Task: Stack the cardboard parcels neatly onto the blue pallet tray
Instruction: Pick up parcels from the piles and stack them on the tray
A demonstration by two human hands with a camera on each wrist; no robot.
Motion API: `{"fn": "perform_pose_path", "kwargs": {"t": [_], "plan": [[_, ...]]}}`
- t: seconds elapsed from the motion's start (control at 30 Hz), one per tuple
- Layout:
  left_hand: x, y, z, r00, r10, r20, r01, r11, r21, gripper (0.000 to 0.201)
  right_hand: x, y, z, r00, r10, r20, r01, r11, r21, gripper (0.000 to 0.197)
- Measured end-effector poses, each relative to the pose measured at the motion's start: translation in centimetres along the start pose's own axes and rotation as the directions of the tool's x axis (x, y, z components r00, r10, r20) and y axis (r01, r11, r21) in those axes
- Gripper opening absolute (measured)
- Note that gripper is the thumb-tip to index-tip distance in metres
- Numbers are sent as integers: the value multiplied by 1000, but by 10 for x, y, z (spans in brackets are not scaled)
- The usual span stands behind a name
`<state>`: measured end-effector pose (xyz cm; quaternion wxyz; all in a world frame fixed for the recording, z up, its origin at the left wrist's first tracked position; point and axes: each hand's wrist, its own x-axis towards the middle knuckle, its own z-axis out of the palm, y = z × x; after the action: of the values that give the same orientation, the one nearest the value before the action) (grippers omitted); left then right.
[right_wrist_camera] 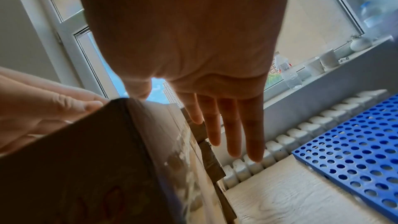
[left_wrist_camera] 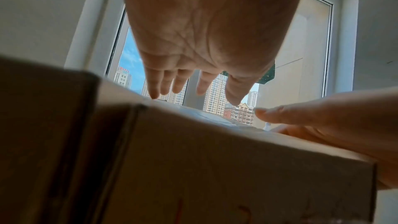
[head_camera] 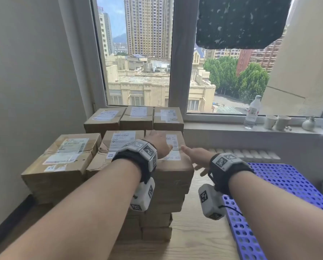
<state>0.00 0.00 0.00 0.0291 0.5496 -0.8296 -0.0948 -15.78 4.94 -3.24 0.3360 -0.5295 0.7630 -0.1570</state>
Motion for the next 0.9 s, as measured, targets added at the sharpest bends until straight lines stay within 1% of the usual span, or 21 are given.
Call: {"fn": "perform_pose_path", "kwargs": {"t": [0.03, 0.13, 0.2, 0.3, 0.37, 0.43, 0.53, 0.57, 0.6, 0.7, 0.73, 0.83, 0.9], "plan": [[1, 0, 1, 999, -10, 30, 10, 1000, 4, 66, 4, 1, 2, 999, 27, 29, -28, 998, 57, 78], [4, -1, 6, 999, -29, 45, 28, 999, 40, 67, 10, 4, 7, 989, 86, 120, -111, 969, 220, 80], [3, 2, 10, 998, -34, 61, 30, 997, 64, 70, 11, 7, 11, 981, 99, 168, -146, 944, 297, 77], [2, 5, 11, 998, -45, 41, 43, 998, 42, 66, 15, 12, 12, 972, 99, 214, -173, 917, 359, 71], [2, 7, 12, 998, -40, 41, 39, 999, 16, 64, 22, 17, 13, 962, 93, 257, -190, 904, 384, 72], [2, 7, 13, 998, -39, 40, 39, 999, 1, 63, 29, 20, 18, 955, 75, 285, -196, 885, 423, 82], [3, 7, 13, 998, -50, 37, 51, 998, -31, 63, 39, 25, 23, 952, 52, 303, -206, 838, 505, 113], [2, 7, 13, 998, -53, 36, 55, 998, -44, 64, 42, 26, 24, 952, 47, 301, -204, 834, 512, 118], [2, 7, 13, 998, -56, 37, 58, 997, -54, 64, 43, 26, 24, 953, 40, 301, -200, 831, 519, 118], [4, 7, 11, 996, -61, 59, 66, 995, -81, 64, 37, 22, 24, 959, 37, 282, -189, 824, 535, 98], [5, 6, 11, 996, -61, 67, 66, 994, -81, 65, 34, 21, 23, 961, 39, 275, -188, 820, 541, 94], [3, 7, 7, 997, -49, 63, 56, 993, -99, 65, 24, 20, 21, 966, 57, 252, -189, 822, 537, 93], [0, 8, 3, 999, -41, 18, 43, 990, -131, 61, 18, 22, 18, 969, 60, 239, -186, 814, 550, 93]]}}
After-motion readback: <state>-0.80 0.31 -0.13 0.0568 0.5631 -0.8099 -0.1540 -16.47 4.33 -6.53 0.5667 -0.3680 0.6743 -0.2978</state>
